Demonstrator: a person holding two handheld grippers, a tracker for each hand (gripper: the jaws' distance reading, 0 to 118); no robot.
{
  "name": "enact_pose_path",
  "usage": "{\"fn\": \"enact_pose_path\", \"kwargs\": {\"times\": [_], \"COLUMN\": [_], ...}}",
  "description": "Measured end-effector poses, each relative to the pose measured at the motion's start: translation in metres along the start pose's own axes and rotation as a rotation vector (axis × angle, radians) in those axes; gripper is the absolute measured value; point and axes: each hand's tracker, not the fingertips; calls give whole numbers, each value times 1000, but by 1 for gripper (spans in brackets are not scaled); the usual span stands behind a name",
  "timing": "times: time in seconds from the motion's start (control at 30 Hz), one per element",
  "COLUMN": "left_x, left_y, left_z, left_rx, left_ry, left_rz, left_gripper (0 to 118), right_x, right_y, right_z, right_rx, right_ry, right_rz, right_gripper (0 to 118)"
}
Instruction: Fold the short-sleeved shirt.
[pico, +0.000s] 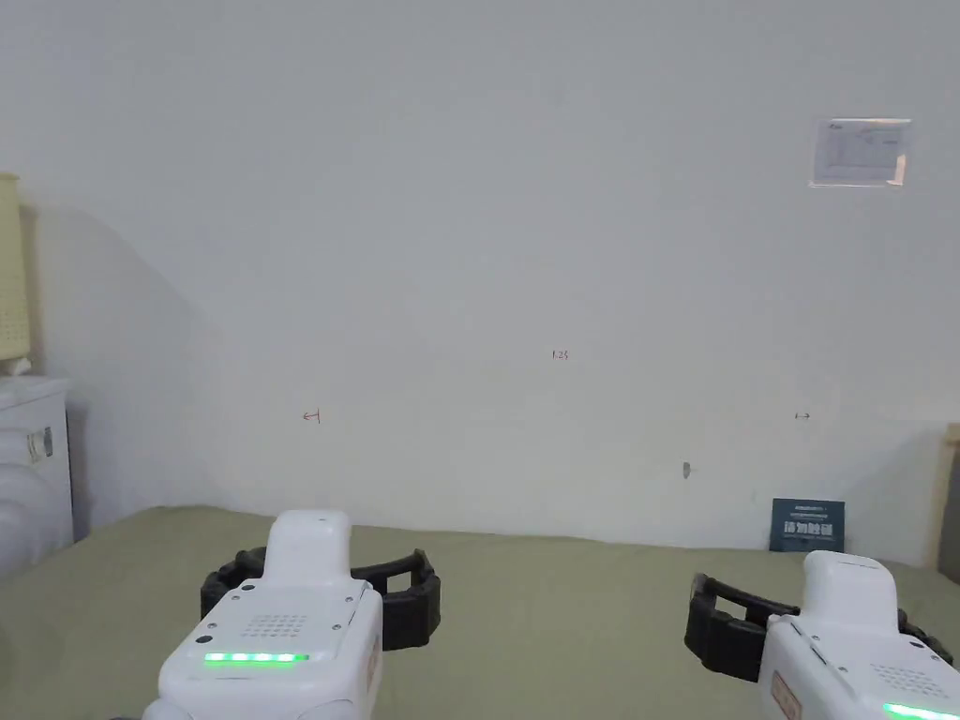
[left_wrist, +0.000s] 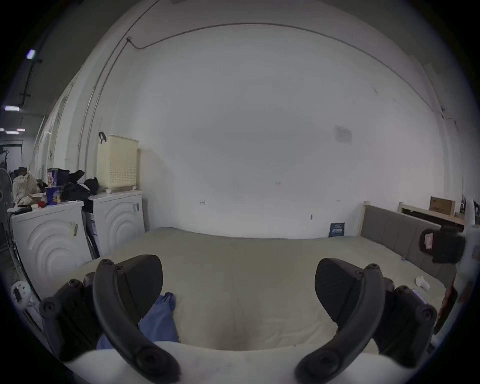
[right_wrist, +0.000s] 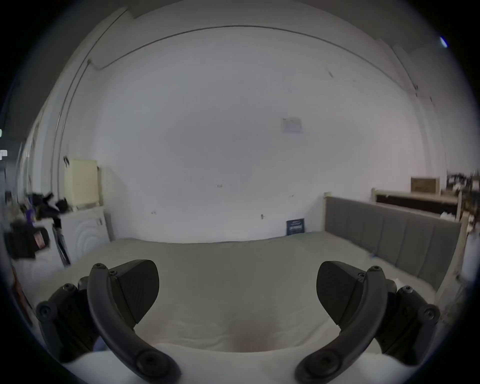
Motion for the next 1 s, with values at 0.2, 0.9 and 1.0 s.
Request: {"fn": "enact_pose_path", "kwargs": {"times": [0.2, 0.9, 1.0], "left_x": [-1, -16, -44], "left_y": [2, -8, -13], "left_z": [-2, -8, -1], "left_rx": [12, -65, -92], "left_ry": [22, -5, 57], "left_rz": [-49, -48, -64], "left_gripper": [118, 0, 0], "right_x": [-5, -10, -38], "right_y": [-1, -14, -27], "right_z": [6, 4, -4], "right_rx": [13, -28, -61], "right_ry": [6, -30, 55], "right_rz": [90, 86, 102], "right_gripper": [118, 0, 0]}}
